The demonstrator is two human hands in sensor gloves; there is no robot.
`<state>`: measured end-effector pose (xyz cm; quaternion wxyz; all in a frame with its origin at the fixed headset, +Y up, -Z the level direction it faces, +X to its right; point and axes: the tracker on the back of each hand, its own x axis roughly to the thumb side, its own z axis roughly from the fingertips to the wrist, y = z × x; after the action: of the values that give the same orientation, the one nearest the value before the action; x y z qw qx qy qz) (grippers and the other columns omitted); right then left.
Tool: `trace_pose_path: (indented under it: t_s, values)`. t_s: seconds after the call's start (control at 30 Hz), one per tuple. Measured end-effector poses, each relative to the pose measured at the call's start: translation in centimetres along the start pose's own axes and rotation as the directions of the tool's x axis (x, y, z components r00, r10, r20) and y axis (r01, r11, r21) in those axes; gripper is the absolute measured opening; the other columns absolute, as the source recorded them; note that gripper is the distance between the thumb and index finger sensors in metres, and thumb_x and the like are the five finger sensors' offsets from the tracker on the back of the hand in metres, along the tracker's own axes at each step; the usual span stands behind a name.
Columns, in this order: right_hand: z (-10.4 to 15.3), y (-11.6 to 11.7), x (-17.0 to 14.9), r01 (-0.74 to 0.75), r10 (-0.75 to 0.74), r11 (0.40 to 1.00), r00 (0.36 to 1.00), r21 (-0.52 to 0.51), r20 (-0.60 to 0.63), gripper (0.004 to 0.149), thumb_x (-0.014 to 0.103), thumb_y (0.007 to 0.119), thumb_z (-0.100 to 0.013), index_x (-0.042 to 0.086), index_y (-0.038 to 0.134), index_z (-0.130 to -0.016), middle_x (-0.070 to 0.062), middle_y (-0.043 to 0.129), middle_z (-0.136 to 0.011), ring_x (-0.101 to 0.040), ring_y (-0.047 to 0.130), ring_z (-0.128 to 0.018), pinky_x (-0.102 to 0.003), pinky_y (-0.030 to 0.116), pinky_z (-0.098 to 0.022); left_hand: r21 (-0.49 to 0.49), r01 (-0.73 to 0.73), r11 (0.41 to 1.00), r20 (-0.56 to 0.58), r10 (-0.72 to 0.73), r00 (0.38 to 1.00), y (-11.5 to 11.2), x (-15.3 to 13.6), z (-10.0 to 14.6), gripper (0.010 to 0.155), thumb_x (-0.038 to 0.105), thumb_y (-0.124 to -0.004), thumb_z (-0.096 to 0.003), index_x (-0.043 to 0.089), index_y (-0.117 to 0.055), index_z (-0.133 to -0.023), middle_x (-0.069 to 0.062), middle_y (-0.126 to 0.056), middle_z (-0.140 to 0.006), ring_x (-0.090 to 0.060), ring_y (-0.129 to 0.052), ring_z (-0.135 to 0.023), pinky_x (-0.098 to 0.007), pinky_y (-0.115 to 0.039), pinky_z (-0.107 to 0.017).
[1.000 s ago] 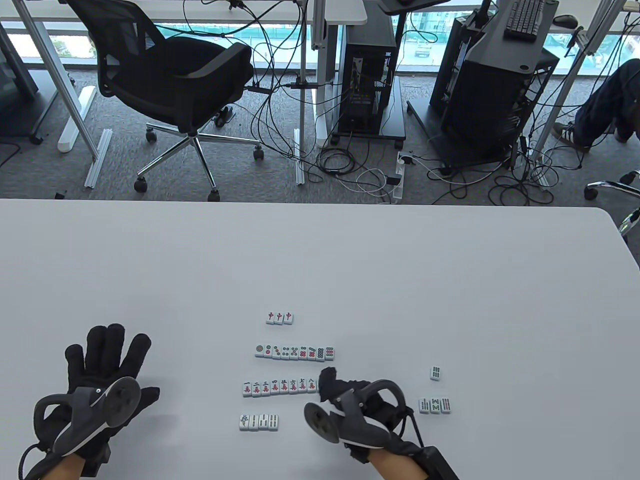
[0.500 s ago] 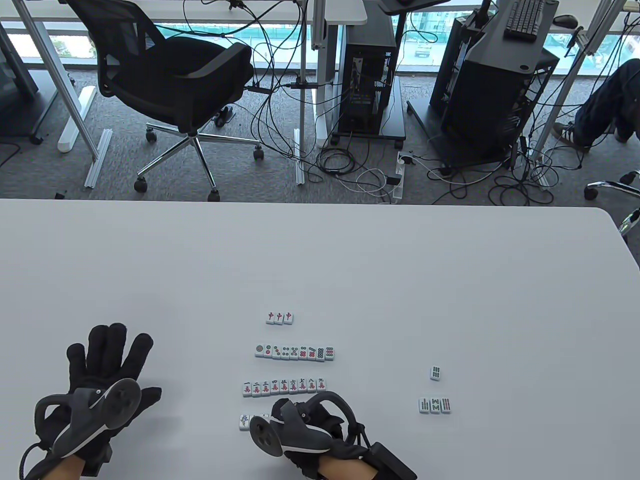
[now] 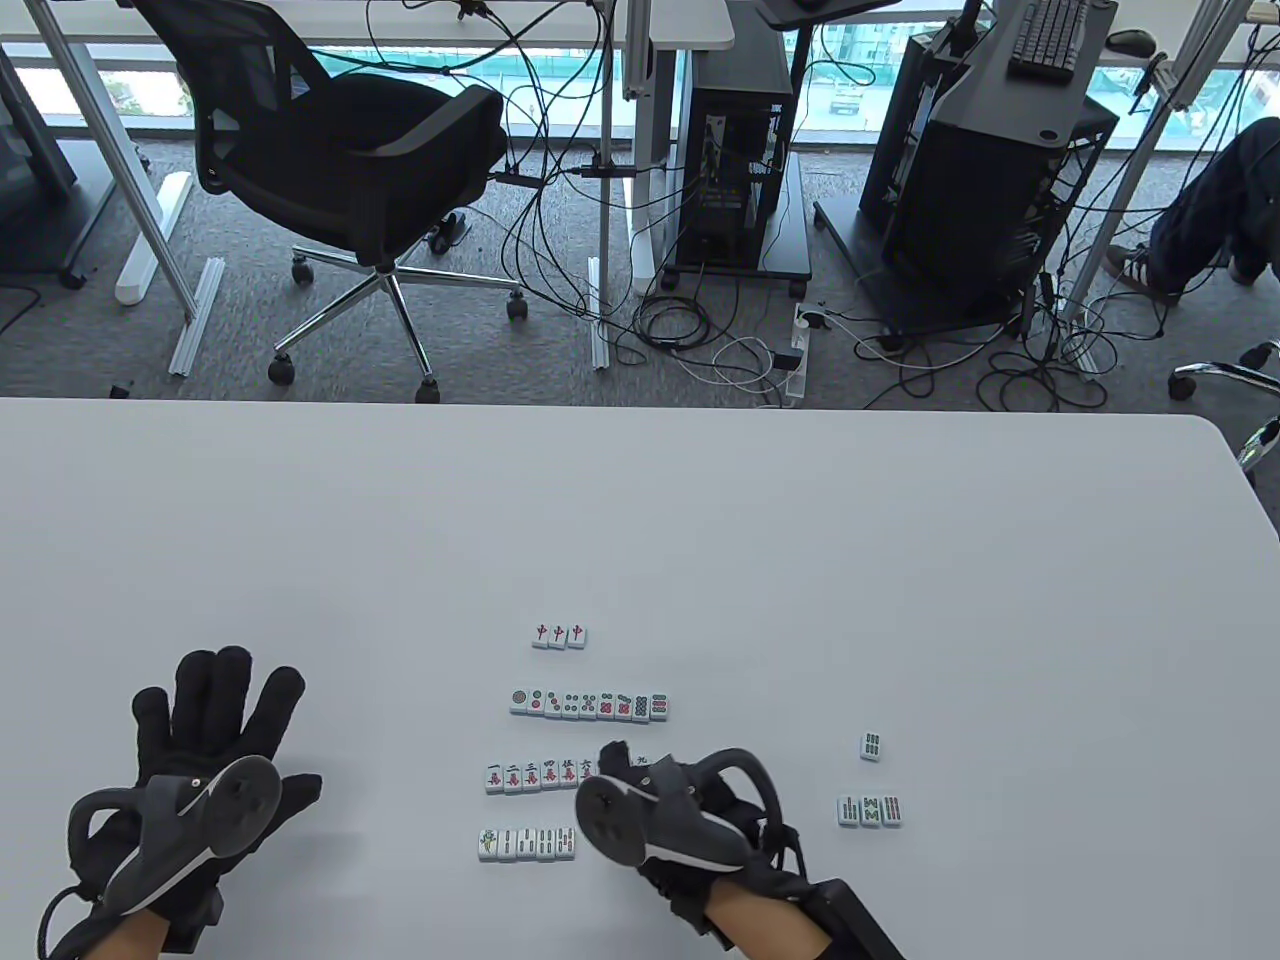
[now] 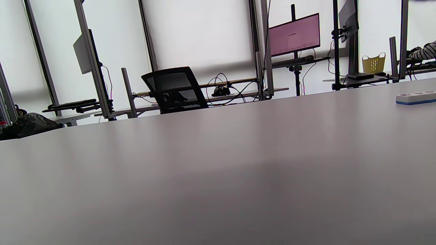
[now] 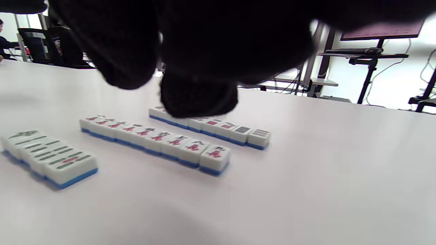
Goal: Mahjong suit sorting
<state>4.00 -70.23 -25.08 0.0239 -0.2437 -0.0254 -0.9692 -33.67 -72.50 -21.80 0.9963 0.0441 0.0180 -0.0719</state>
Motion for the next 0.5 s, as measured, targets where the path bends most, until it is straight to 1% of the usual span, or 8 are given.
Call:
trace_pose_path:
  t_s: [0.07, 0.1, 0.17, 0.2, 0.27, 0.33, 0.4, 0.5]
  values:
    - [0.4, -1.1, -3.0, -0.025, 0.024, 1.000, 0.997, -0.013, -0.076, 0.063, 0.036, 0.084, -0.039, 0.006, 0.070, -0.092, -0.005, 0.099, -0.045, -0.013, 0.092, -0.013, -0.029, 0.084, -0.010, -0.002, 0.002, 1.000, 0.000, -0.002, 1.000, 0.0, 0.0, 0.0, 0.092, 0.077, -0.058, -0.0293, 0.047, -0.016, -0.105, 0.006, -0.001, -0.116, -0.026, -0.005, -0.115, -0.057, -0.019, -0.084]
    - [0.7, -1.7, -4.8, -0.046, 0.042, 0.999, 0.990, -0.024, -0.134, 0.063, 0.036, 0.084, -0.039, 0.006, 0.070, -0.092, -0.004, 0.099, -0.045, -0.013, 0.092, -0.013, -0.029, 0.084, -0.010, -0.002, 0.003, 1.000, 0.000, -0.003, 1.000, 0.0, 0.0, 0.0, 0.092, 0.077, -0.058, -0.0294, 0.047, -0.016, -0.105, 0.006, -0.001, -0.116, -0.026, -0.005, -0.115, -0.057, -0.019, -0.084]
    - [1.1, -2.3, -7.2, -0.081, 0.070, 0.996, 0.978, -0.048, -0.194, 0.062, 0.036, 0.084, -0.039, 0.006, 0.071, -0.092, -0.004, 0.099, -0.044, -0.013, 0.092, -0.013, -0.029, 0.084, -0.010, -0.006, -0.004, 1.000, -0.001, 0.004, 1.000, 0.0, 0.0, 0.0, 0.092, 0.077, -0.058, -0.0295, 0.047, -0.016, -0.105, 0.006, -0.001, -0.116, -0.026, -0.005, -0.115, -0.057, -0.019, -0.084]
    - [1.3, -2.5, -8.8, -0.117, 0.097, 0.991, 0.964, -0.068, -0.247, 0.061, 0.036, 0.084, -0.039, 0.007, 0.072, -0.091, -0.004, 0.099, -0.044, -0.013, 0.092, -0.013, -0.029, 0.083, -0.009, -0.008, -0.013, 1.000, -0.002, 0.013, 1.000, 0.0, 0.1, 0.0, 0.092, 0.077, -0.058, -0.0294, 0.047, -0.016, -0.105, 0.006, -0.001, -0.116, -0.027, -0.005, -0.115, -0.057, -0.019, -0.084]
    - [1.7, -2.4, -11.3, -0.176, 0.144, 0.982, 0.937, -0.074, -0.318, 0.060, 0.036, 0.084, -0.039, 0.007, 0.073, -0.090, -0.004, 0.099, -0.043, -0.013, 0.092, -0.012, -0.029, 0.083, -0.009, -0.011, -0.018, 1.000, -0.003, 0.018, 1.000, -0.1, 0.1, 0.0, 0.092, 0.077, -0.058, -0.0294, 0.047, -0.016, -0.105, 0.006, -0.001, -0.115, -0.026, -0.005, -0.115, -0.057, -0.018, -0.084]
    - [1.9, -1.5, -13.8, -0.203, 0.183, 0.979, 0.909, -0.013, -0.374, 0.060, 0.036, 0.083, -0.039, 0.007, 0.072, -0.090, -0.003, 0.099, -0.043, -0.012, 0.092, -0.012, -0.028, 0.083, -0.009, -0.017, -0.008, 1.000, -0.003, 0.008, 1.000, -0.2, 0.1, 0.0, 0.092, 0.077, -0.058, -0.0294, 0.047, -0.016, -0.105, 0.006, -0.001, -0.115, -0.027, -0.005, -0.115, -0.057, -0.019, -0.084]
    - [2.1, 0.1, -15.8, -0.198, 0.211, 0.977, 0.887, 0.075, -0.411, 0.060, 0.036, 0.083, -0.039, 0.008, 0.072, -0.091, -0.003, 0.099, -0.044, -0.012, 0.092, -0.013, -0.028, 0.084, -0.009, -0.020, 0.000, 1.000, -0.004, 0.000, 1.000, -0.3, 0.1, 0.0, 0.092, 0.077, -0.058, -0.0293, 0.047, -0.016, -0.105, 0.006, -0.001, -0.115, -0.026, -0.005, -0.115, -0.057, -0.018, -0.084]
    - [2.4, 2.4, -17.5, -0.194, 0.246, 0.967, 0.871, 0.163, -0.424, 0.059, 0.036, 0.083, -0.039, 0.013, 0.071, -0.092, -0.003, 0.099, -0.047, -0.013, 0.093, -0.016, -0.029, 0.084, -0.012, -0.021, 0.002, 1.000, -0.007, -0.002, 1.000, -0.3, 0.1, 0.0, 0.092, 0.077, -0.058, -0.0293, 0.047, -0.016, -0.105, 0.006, -0.001, -0.115, -0.026, -0.005, -0.115, -0.057, -0.018, -0.084]
